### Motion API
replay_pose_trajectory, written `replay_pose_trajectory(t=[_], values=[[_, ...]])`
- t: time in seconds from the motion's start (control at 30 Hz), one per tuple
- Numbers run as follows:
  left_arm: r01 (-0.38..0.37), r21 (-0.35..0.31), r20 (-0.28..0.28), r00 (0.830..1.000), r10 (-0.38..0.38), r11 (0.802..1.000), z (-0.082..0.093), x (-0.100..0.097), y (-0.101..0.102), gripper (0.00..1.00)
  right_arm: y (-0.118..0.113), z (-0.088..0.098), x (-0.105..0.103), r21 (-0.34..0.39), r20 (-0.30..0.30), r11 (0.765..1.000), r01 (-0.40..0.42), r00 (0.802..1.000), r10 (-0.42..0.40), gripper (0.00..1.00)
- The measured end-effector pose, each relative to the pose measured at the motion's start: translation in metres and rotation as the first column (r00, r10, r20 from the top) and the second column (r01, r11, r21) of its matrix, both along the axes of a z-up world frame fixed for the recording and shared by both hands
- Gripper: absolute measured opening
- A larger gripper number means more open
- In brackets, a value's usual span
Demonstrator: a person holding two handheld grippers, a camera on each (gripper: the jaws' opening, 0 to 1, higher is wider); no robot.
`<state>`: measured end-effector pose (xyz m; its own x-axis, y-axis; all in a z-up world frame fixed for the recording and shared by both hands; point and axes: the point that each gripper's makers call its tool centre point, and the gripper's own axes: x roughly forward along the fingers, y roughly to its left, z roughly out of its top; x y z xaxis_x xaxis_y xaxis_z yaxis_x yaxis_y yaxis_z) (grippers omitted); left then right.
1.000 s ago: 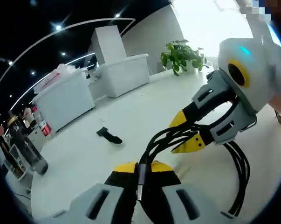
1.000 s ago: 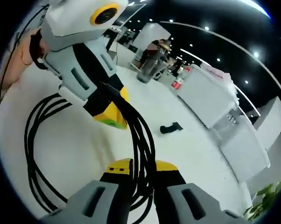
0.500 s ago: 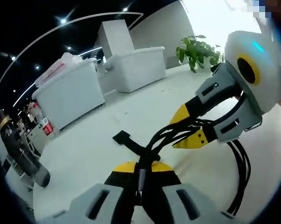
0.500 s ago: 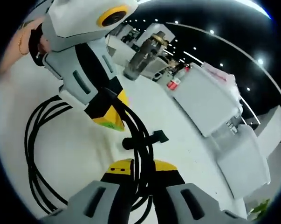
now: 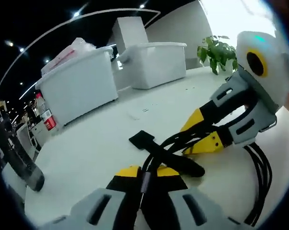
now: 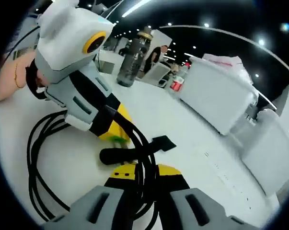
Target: Coil the Type-C to USB data cable on the desktop and secure it with Velcro straps.
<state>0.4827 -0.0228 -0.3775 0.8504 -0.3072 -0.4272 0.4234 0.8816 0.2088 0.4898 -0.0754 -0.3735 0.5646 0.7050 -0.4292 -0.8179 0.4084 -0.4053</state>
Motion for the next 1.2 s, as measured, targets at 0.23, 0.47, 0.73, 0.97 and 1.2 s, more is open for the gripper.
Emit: replay_pose_trajectory(t=[0.23,0.47,0.73,0.97,1.2], values=[[0.017,-0.169,-0.016,1.000,-0.020,0.985,-0.001,0.004,0.003,0.21,-0.001,-0.004,-0.002,0.170,-0.149,0.985,0.033,0.989,-0.007,0.14],[0.077,-0.172,-0.007,0.997,-0.079,0.982,0.001,-0.006,0.001,0.38,-0.002,-0.003,-0.005,0.187,-0.129,0.982,0.016,0.992,0.009,0.16],[0.078,-0.485,0.127,0.992,-0.018,0.871,0.042,0.006,0.001,0.40,-0.010,0.031,-0.005,0.442,-0.263,0.894,0.071,0.963,0.054,0.25],[-0.036,-0.603,0.066,0.993,0.094,0.797,0.029,0.013,0.020,0.16,0.015,0.052,-0.046,0.368,-0.086,0.921,-0.129,0.981,0.172,0.25],[0.021,-0.553,0.074,0.997,0.024,0.833,0.025,0.009,0.004,0.16,0.038,0.016,-0.064,0.086,0.020,0.984,-0.159,0.987,0.157,0.29]])
